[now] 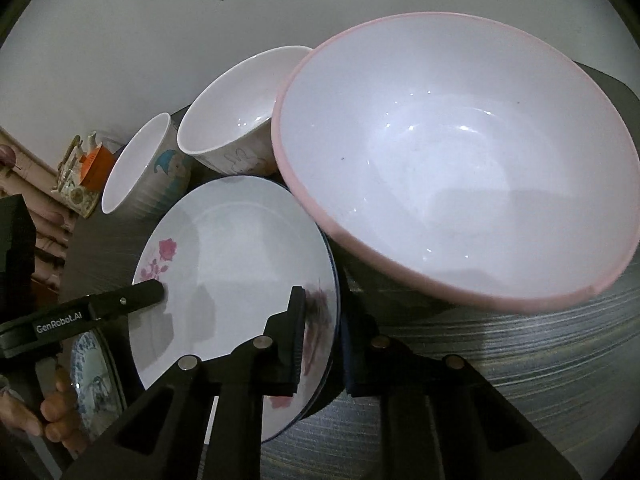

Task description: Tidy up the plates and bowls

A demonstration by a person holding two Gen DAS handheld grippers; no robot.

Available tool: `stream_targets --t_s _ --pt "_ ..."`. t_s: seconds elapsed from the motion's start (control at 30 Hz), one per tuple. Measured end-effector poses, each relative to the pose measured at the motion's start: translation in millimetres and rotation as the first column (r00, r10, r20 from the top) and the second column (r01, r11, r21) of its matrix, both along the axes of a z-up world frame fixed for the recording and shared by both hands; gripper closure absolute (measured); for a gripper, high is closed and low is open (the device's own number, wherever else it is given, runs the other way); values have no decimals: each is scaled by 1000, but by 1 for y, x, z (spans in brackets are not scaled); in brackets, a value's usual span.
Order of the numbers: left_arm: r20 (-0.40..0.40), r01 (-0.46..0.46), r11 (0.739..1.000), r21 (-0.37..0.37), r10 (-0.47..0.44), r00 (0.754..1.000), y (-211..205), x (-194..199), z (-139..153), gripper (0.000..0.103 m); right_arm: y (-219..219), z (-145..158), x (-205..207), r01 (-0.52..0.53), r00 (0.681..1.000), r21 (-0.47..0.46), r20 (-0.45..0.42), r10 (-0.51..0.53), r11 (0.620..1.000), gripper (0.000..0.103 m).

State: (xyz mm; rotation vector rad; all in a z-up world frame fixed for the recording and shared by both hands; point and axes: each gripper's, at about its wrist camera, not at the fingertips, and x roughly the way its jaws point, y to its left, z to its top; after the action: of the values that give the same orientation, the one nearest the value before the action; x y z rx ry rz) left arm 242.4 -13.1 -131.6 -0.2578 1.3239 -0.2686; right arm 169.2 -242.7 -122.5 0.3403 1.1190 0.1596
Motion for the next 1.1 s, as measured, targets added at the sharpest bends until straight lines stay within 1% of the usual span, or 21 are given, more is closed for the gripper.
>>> stream_targets --t_s 0.07,0.23,0.43,0.7,0.77,0.83,1.1 --pt "-6 5 1000 -4 -5 1000 -1 0 0 86 -1 -1 0 0 1000 10 -6 0 1000 89" --pt "-14 28 999 18 -27 1000 -8 -9 1 86 -16 -2 -8 9 1000 43 -25 -8 999 90" --pt "-27 49 998 37 -48 998 -11 -28 2 86 -16 -3 -25 0 999 41 -48 2 999 90" --pt "-42 68 996 56 -66 997 -17 -49 2 86 -7 -4 -50 -9 996 37 -85 12 999 89" --pt "-45 77 995 62 -75 996 -21 -57 2 86 -3 -4 -54 -10 996 35 -90 13 999 89" --pt "-48 88 994 65 -85 995 -34 -61 6 86 2 -4 -57 -7 995 34 -98 10 999 89" --pt "-68 113 991 77 -108 992 -50 -81 6 86 8 -5 -80 3 992 36 -127 2 999 89"
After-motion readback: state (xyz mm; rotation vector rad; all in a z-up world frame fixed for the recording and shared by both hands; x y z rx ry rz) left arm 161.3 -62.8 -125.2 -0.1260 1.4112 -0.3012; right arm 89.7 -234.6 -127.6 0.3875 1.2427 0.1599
